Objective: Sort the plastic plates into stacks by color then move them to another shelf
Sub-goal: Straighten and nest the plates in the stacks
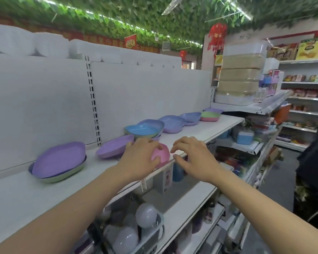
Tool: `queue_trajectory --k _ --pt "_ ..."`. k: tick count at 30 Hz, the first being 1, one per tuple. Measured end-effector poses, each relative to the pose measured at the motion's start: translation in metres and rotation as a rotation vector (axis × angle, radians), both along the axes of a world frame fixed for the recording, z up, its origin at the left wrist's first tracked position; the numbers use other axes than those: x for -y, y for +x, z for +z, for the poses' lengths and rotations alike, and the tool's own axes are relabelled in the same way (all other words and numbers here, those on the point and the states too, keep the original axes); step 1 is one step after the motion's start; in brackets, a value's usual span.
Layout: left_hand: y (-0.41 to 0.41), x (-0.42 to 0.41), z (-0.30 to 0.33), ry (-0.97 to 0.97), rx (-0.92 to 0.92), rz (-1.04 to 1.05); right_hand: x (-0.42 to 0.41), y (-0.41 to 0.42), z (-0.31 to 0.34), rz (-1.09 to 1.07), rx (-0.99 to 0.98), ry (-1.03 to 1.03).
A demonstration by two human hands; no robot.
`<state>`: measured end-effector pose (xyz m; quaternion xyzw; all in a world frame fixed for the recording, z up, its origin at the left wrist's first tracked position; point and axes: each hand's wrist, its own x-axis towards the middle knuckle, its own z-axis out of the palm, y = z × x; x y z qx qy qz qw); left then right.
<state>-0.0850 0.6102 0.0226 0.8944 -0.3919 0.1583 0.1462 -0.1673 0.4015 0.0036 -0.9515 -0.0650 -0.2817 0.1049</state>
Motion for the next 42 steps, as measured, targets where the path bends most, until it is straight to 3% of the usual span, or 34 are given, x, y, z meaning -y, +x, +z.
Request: queue_trajectory --k 10,19,32,42 --pt "0.013 0.151 0.000 -0.035 0.012 0.169 0.159 0.054 -0.006 0.159 -0.054 -0.015" --pt "0.064 0.234 -0.004 -0.005 0.015 0.265 0.237 0.123 -0.009 0.236 -0.030 -0.005" --pt "0.181 0.292 0.016 0.066 -0.064 0.423 0.309 0.253 0.021 0.197 0.098 -0.169" --pt "0.205 0.321 0.009 0.138 -0.068 0.618 0.342 0.312 0.024 0.331 0.087 -0.404"
